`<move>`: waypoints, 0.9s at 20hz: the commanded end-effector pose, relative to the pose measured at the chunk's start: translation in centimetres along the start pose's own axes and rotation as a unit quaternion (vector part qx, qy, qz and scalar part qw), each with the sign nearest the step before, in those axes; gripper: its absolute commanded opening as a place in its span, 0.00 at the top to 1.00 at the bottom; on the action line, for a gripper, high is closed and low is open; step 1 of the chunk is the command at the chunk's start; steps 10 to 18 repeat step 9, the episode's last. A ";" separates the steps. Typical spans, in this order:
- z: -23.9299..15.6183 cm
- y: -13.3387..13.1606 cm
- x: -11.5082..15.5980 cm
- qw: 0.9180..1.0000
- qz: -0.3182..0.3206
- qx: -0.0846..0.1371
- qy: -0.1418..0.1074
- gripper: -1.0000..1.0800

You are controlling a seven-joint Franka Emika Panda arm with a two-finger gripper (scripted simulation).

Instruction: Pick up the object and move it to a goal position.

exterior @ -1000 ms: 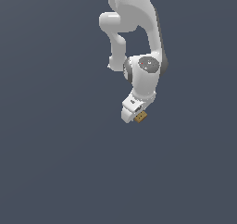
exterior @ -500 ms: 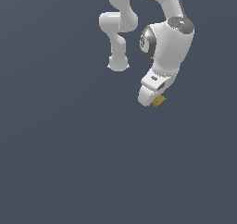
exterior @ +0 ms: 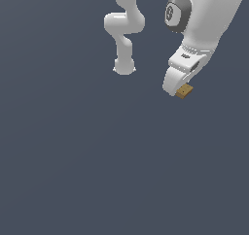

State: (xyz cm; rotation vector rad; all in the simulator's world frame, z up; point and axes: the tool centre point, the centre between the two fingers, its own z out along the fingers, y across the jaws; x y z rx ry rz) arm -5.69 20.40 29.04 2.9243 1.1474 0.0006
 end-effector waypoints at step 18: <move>-2.7 -1.1 1.1 1.000 0.001 0.000 0.000 1.00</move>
